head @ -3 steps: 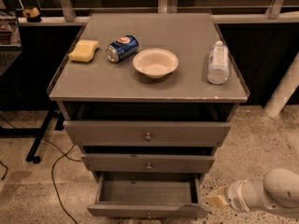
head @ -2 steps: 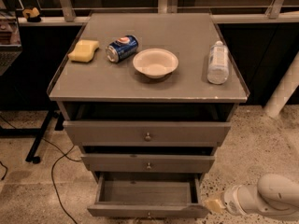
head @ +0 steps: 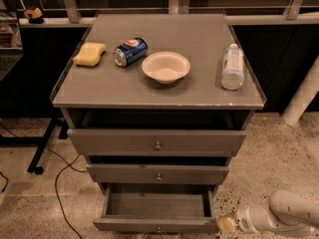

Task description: Close bottom drawer

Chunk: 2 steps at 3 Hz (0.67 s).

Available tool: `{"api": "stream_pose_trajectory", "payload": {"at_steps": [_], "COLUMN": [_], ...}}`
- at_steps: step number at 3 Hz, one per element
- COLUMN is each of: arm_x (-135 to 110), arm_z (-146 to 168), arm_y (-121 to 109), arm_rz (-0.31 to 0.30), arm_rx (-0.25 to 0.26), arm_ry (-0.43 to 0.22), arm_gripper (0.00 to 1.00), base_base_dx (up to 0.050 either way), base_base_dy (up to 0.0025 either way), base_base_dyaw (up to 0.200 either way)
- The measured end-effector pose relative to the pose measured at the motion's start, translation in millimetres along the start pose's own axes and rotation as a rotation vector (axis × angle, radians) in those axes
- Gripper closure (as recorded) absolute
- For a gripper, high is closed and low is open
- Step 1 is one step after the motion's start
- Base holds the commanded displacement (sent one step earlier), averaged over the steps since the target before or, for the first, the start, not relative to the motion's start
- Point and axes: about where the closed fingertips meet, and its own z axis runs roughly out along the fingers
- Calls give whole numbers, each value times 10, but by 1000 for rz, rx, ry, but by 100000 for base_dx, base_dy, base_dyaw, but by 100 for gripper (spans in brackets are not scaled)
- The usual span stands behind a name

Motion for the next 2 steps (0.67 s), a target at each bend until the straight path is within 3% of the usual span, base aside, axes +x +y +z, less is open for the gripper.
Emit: {"api": "stream_pose_trajectory", "payload": {"at_steps": [2], "arm_x": [61], "arm_z": [129], "arm_y": [-18], "arm_rz": [10], "arm_rx": [17], "arm_ry": [1], "arm_gripper": [100], "base_base_dx": [0], "base_base_dy": [0], "base_base_dyaw": [0]}}
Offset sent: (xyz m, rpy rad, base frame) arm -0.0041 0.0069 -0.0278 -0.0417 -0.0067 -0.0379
